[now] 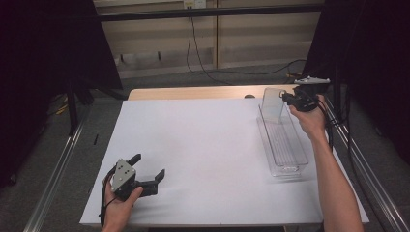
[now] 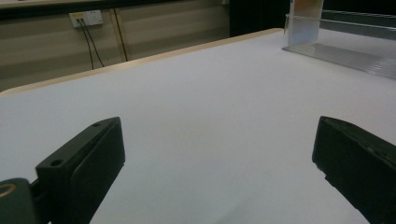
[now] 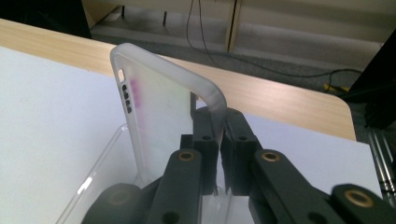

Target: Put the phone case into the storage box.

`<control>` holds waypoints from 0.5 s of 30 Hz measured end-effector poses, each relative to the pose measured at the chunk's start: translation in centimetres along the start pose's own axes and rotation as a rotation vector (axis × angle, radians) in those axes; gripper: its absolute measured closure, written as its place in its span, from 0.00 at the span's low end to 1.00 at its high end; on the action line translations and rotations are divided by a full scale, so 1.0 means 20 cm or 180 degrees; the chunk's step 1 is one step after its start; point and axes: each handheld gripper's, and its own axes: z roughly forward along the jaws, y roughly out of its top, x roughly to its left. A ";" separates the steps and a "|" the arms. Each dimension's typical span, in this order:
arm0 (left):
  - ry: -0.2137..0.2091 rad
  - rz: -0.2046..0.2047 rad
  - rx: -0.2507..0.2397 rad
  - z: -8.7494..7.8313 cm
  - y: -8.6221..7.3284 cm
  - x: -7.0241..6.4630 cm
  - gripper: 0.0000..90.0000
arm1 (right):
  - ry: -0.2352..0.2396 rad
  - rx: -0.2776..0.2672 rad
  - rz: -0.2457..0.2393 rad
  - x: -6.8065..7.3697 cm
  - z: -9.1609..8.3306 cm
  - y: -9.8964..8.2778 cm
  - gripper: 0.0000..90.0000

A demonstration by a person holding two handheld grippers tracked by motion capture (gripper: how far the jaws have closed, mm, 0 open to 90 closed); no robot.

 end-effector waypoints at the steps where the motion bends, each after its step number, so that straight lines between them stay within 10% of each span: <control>1: -0.0003 0.0011 0.0007 0.00 0.00 0.00 0.03 | 0.0003 0.0038 -0.0022 0.00 0.00 0.00 0.95; 15: -0.0007 0.0036 0.0019 0.01 0.00 0.00 0.03 | 0.0007 0.0138 -0.0138 -0.03 0.05 0.05 0.94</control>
